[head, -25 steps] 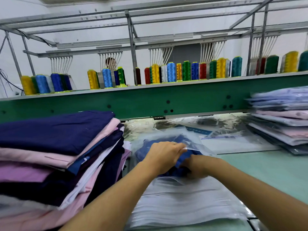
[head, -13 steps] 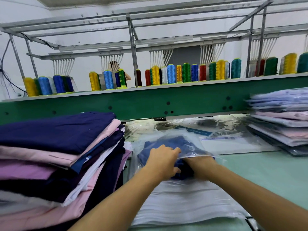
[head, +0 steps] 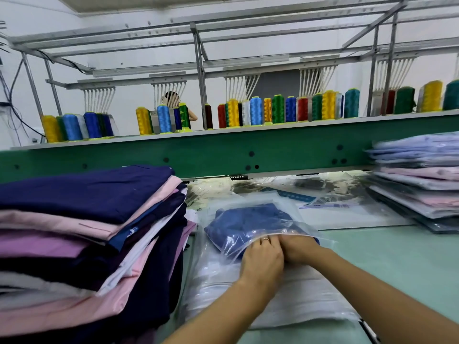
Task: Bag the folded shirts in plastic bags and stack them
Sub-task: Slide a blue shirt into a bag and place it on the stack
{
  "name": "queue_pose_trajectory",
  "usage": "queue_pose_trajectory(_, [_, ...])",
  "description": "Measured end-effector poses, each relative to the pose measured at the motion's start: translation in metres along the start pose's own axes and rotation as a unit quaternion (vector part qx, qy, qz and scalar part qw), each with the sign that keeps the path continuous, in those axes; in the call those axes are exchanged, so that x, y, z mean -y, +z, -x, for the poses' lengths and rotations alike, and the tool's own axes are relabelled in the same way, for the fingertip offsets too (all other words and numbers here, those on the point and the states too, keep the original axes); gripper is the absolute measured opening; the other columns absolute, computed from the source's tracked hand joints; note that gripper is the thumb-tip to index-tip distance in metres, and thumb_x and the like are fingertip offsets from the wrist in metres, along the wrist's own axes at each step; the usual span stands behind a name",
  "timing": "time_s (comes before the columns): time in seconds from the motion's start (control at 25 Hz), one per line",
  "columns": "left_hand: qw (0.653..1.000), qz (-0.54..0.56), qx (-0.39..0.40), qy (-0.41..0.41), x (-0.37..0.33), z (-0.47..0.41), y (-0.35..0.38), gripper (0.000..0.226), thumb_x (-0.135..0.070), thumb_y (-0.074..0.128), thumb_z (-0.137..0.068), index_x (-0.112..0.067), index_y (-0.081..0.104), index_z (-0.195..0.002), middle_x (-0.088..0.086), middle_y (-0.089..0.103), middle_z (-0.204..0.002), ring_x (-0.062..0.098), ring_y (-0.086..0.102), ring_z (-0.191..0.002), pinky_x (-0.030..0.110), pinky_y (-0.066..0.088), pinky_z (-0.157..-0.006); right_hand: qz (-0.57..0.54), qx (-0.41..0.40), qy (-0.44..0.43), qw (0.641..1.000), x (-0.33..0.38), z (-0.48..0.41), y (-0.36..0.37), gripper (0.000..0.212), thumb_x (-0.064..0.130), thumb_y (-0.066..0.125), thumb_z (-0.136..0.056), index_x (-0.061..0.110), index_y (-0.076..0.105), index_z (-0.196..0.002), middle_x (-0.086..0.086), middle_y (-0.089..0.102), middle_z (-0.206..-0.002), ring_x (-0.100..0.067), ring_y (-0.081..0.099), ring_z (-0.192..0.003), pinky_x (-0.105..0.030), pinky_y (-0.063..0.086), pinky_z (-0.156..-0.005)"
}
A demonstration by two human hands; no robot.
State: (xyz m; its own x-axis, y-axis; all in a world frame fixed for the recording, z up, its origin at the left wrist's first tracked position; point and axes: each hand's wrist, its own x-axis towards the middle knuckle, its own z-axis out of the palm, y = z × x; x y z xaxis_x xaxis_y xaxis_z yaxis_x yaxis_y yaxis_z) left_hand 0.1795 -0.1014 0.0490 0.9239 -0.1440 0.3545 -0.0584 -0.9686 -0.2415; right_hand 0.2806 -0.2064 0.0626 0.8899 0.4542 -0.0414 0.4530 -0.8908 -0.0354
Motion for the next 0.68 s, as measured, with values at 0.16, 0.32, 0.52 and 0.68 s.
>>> queue_pose_trajectory(0.16, [0.987,-0.043,0.119,-0.101,0.017,-0.024,0.002,0.056,-0.013,0.055,-0.095,0.000,0.033,-0.145,0.021,0.045,-0.141,0.035,0.045,-0.129,0.045,0.035,-0.112,-0.019,-0.040,0.010,0.999,0.005,0.003,0.012,0.041,0.030,0.046,-0.098,0.032,0.051,-0.139,-0.001,0.057,-0.140,-0.026,0.055,-0.123,-0.038,0.047,-0.103])
queue_pose_trajectory(0.32, [0.977,0.025,0.164,-0.134,0.044,-0.040,0.006,0.063,-0.005,0.067,-0.087,-0.006,0.041,-0.144,0.017,0.049,-0.142,0.034,0.047,-0.130,0.043,0.049,-0.102,0.020,-0.022,0.045,0.999,-0.002,0.002,0.008,0.050,0.025,0.061,-0.095,0.029,0.047,-0.143,-0.001,0.053,-0.144,-0.027,0.054,-0.128,-0.041,0.047,-0.106])
queue_pose_trajectory(0.52, [0.943,-0.199,0.254,-0.084,0.065,-0.039,0.013,0.040,-0.021,0.063,-0.092,-0.019,0.060,-0.132,0.004,0.060,-0.130,0.029,0.046,-0.125,0.038,0.036,-0.105,0.094,-0.118,0.073,0.986,0.000,0.006,0.008,0.035,0.007,0.057,-0.095,0.017,0.059,-0.128,-0.005,0.066,-0.125,-0.025,0.065,-0.112,-0.037,0.055,-0.093])
queue_pose_trajectory(0.68, [0.940,-0.108,0.309,-0.097,0.062,-0.036,0.015,0.044,-0.029,0.056,-0.091,-0.016,0.056,-0.134,0.010,0.057,-0.131,0.034,0.055,-0.120,0.041,0.046,-0.103,0.087,-0.018,0.012,0.996,0.011,0.008,0.016,0.048,0.023,0.051,-0.097,0.024,0.046,-0.144,-0.007,0.056,-0.141,-0.029,0.054,-0.128,-0.043,0.047,-0.105])
